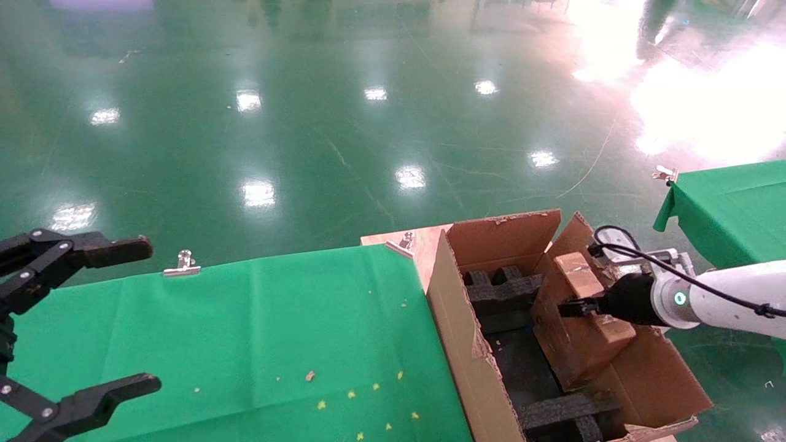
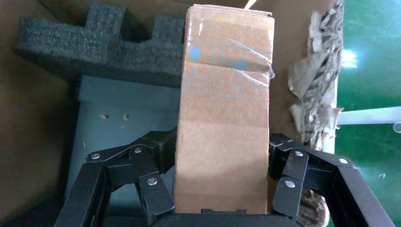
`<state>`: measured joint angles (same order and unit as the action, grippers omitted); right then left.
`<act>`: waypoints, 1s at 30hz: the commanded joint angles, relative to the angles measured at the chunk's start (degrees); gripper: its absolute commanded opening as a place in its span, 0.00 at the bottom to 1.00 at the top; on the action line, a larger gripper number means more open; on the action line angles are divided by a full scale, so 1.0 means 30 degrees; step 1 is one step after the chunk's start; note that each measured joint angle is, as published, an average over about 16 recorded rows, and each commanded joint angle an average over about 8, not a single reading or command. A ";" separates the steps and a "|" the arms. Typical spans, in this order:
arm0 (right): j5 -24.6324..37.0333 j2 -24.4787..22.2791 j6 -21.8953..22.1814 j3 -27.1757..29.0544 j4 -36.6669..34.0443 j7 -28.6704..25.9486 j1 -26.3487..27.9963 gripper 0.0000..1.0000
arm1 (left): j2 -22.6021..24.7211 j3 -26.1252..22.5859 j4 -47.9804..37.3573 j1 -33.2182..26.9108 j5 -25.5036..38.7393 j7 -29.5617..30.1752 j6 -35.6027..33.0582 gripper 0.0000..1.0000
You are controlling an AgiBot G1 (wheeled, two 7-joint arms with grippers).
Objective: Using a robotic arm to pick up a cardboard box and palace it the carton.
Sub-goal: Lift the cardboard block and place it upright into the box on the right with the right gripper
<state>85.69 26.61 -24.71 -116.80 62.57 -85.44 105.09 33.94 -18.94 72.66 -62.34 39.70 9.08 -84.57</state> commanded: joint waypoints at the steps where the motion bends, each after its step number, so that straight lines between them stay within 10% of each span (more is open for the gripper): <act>1: -0.0042 0.0078 -0.0004 -0.0023 -0.0065 -0.0042 -0.0090 0.00 | 0.0000 -0.0001 0.0000 0.0000 -0.0001 0.0000 0.0000 1.00; 30: -0.0822 0.1483 0.0682 -0.0294 -0.1786 0.0960 -0.2301 0.00 | -0.0004 -0.0011 0.0000 -0.0003 -0.0008 -0.0006 0.0005 1.00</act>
<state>83.15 30.93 -22.76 -117.63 57.28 -82.58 98.29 33.93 -18.98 72.66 -62.35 39.67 9.07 -84.55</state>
